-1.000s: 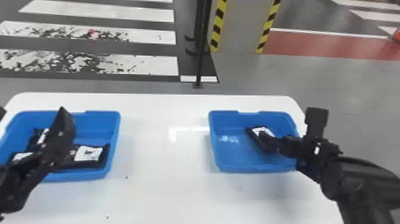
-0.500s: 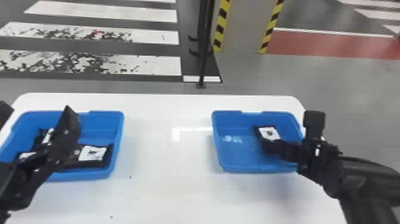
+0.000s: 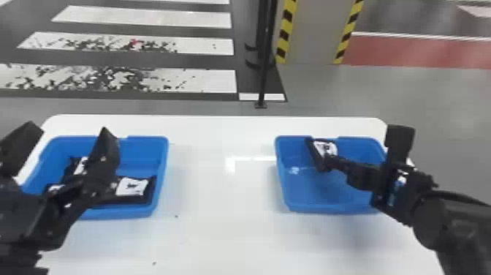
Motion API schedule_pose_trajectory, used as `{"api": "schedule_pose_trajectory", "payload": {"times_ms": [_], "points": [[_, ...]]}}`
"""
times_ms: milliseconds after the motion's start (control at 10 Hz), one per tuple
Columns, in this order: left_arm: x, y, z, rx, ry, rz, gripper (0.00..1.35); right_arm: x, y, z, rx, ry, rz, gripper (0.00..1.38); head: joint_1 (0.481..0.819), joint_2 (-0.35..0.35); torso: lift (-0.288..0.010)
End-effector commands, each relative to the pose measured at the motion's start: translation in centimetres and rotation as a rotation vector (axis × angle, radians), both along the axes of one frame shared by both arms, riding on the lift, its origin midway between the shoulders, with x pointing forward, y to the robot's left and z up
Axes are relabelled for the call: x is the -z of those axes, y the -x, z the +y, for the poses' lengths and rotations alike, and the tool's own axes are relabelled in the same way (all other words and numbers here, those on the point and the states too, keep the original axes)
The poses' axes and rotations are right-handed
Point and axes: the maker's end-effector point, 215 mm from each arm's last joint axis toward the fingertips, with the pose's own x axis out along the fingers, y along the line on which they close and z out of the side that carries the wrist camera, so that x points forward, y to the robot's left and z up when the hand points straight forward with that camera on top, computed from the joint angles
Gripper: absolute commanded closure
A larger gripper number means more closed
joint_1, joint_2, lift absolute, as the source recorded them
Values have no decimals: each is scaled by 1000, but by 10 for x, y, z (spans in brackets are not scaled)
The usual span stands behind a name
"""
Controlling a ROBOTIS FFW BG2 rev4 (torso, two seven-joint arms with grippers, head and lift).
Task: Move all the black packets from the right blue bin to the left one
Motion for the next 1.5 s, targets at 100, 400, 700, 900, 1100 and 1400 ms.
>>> {"api": "schedule_pose_trajectory", "payload": {"times_ms": [100, 400, 700, 900, 1100, 1400], "points": [[-5, 1, -2, 4, 11, -18, 93, -50, -8, 39, -88, -212, -183, 1179, 695, -49, -140], [-4, -3, -13, 38, 46, -4, 94, -146, 14, 142, -396, -434, -412, 1179, 695, 10, -140], [-1, -13, -36, 120, 28, 19, 104, -164, 80, 270, -676, -628, -365, 1179, 663, 143, -140], [9, -18, -52, 166, -12, 56, 104, -164, 116, 318, -772, -693, -328, 1179, 678, 230, -140], [25, -22, -52, 168, -23, 110, 104, -186, 129, 335, -829, -694, -364, 1179, 694, 268, -140], [28, -22, -54, 179, -2, 124, 108, -197, 150, 358, -885, -728, -355, 1179, 693, 308, -140]]}}
